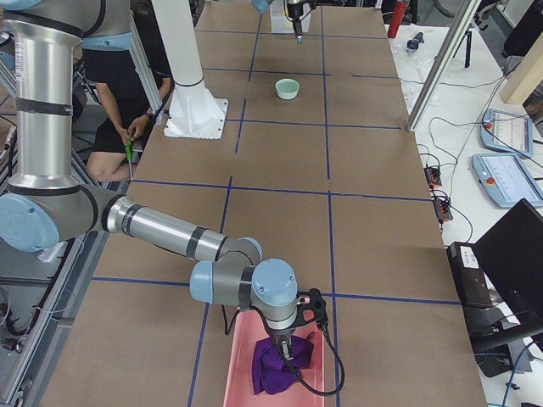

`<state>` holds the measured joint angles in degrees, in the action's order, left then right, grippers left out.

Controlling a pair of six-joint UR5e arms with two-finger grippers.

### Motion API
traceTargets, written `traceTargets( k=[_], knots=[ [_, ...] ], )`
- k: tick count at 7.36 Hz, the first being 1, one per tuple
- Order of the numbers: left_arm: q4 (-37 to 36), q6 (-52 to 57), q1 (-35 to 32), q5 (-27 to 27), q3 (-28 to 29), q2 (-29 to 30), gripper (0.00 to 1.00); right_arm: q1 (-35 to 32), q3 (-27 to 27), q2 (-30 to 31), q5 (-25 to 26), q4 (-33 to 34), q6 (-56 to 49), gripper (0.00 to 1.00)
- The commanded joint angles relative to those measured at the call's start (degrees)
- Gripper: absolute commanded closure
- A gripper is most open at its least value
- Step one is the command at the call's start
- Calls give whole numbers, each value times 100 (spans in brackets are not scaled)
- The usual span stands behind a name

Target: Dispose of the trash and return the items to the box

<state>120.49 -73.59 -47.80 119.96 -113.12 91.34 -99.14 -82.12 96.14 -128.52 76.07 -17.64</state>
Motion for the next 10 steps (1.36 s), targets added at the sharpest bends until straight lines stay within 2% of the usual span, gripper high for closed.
traceTargets(
  k=[1, 3, 4, 8, 9, 10],
  knots=[
    [-95, -1056, 979, -559, 97, 497, 0, 0, -136, -7, -460, -5, 942, 0],
    [-910, -1472, 1535, -1200, 639, 1540, 1, 122, -531, 1, -630, 22, 1743, 0],
    [-974, -1517, 1685, -1412, 799, 1580, 3, 271, -768, 27, -630, 22, 2103, 0],
    [-984, -1509, 1695, -1414, 913, 1431, 6, 895, -1393, 63, -787, 161, 3352, 0],
    [-984, -1509, 1713, -1414, 984, 1431, 10, 1027, -1786, 63, -814, 711, 3398, 0],
    [-992, -1517, 1713, -1406, 985, 1440, 30, 1107, -2181, 63, -806, 1256, 3399, 0]
  ],
)
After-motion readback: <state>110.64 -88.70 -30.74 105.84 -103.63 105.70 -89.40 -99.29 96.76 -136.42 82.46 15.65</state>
